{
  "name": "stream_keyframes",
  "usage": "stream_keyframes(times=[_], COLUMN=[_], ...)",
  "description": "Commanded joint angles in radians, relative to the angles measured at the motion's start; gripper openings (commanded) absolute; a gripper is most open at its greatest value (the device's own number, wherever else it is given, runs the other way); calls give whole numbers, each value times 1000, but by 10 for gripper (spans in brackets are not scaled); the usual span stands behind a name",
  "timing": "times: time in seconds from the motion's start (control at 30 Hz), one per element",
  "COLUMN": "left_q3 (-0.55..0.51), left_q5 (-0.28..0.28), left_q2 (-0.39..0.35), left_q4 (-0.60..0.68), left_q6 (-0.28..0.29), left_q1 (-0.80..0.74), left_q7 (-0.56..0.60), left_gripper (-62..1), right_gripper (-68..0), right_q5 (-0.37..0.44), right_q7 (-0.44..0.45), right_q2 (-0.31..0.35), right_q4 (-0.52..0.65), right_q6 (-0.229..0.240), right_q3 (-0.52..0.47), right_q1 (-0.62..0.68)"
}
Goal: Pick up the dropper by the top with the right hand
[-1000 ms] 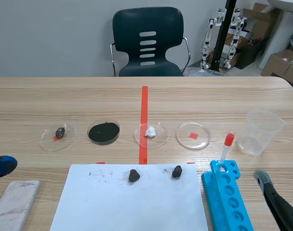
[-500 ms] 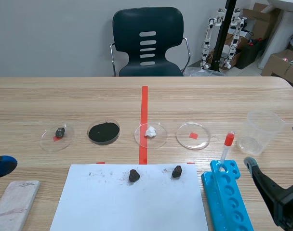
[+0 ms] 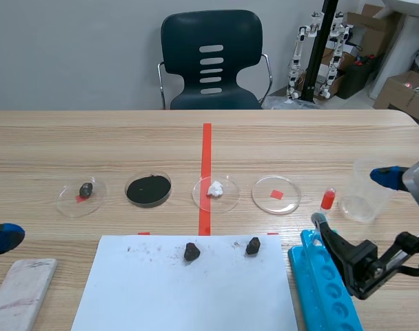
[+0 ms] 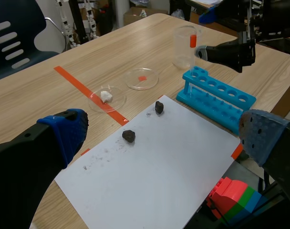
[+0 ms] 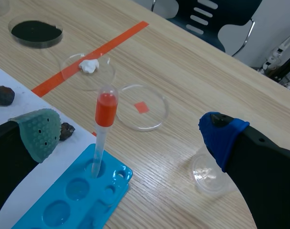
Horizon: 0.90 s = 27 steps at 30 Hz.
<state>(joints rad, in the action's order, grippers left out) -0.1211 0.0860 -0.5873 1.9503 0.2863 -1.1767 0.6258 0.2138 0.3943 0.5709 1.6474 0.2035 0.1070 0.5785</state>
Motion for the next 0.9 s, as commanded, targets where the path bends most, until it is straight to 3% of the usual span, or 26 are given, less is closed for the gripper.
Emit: stream_keyframes(times=[0.0,0.4,0.57,0.87], left_q3=[4,4,4,4], left_q5=[6,6,6,6], left_q2=[5,5,5,5], left_q4=[6,6,6,6], left_q6=[1,1,1,1], left_q1=[0,0,0,0], left_q7=[17,17,17,17], left_gripper=[14,14,14,14], right_gripper=[-72,-73,-168,-193], right_q5=[8,7,7,7], right_q7=[14,13,11,12], right_q2=[2,-34,-34,-34], right_q4=[-1,-35,-35,-35], right_q6=[0,7,7,7], right_q3=[5,33,33,33], right_q1=[-24,-82,-82,-82])
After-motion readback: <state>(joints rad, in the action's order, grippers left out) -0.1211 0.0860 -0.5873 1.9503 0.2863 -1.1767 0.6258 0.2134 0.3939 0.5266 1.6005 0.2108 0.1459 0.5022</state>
